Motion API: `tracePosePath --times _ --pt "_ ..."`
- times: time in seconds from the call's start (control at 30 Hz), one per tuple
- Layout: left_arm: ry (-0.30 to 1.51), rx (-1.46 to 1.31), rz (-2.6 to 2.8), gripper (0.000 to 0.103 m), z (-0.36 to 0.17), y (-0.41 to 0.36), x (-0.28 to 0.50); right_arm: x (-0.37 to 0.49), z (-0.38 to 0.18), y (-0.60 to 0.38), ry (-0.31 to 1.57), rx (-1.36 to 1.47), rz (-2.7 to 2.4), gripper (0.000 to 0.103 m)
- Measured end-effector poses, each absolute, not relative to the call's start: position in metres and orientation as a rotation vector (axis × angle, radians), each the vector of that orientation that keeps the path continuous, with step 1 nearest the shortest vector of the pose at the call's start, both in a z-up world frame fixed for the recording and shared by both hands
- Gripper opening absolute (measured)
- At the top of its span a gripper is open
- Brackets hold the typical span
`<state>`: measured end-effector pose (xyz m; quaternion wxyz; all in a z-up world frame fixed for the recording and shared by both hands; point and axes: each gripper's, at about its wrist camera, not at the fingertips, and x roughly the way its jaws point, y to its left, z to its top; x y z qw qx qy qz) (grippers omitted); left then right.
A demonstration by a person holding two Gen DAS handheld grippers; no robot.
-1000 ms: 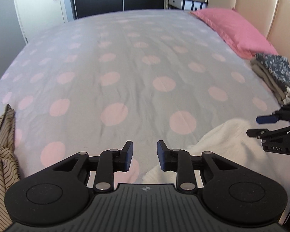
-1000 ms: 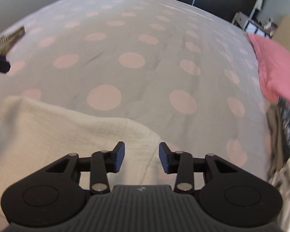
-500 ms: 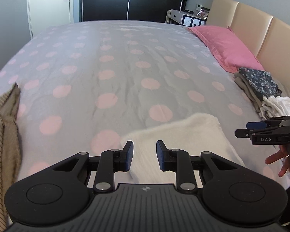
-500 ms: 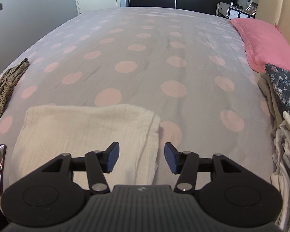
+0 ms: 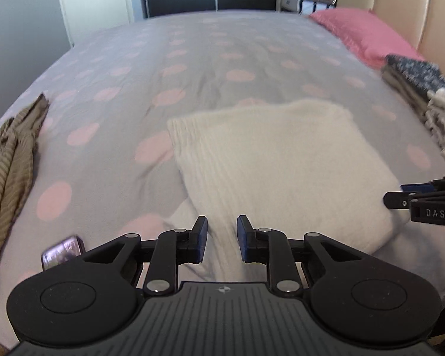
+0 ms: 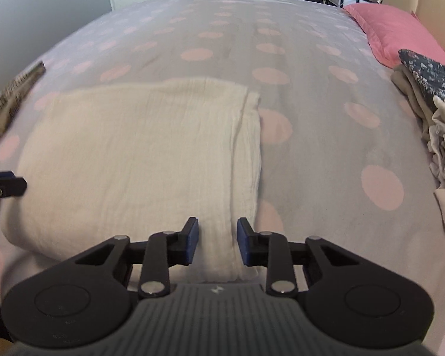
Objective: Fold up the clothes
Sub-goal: 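Open both grippers and release the white garment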
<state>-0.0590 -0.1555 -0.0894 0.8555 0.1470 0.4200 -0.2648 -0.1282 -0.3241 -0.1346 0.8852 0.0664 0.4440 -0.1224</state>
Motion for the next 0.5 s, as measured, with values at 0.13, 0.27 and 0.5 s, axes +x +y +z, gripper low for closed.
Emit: tracePosePath --times 0.13,0.27,0.5 --pt "0.953 0.288 -0.540 0.019 -0.112 -0.155 -0.047 -0.123 -0.151 -0.329 0.973 0.143 -0.246 0.030" --pt "0.988 0.287 -0.550 0.020 -0.128 -0.158 -0.039 -0.117 -0.159 -0.332 1.001 0.140 -0.237 0.030" --pt "1.012 0.276 -0.544 0.020 -0.129 -0.158 -0.036 -0.113 -0.158 -0.334 1.020 0.142 -0.226 0.032"
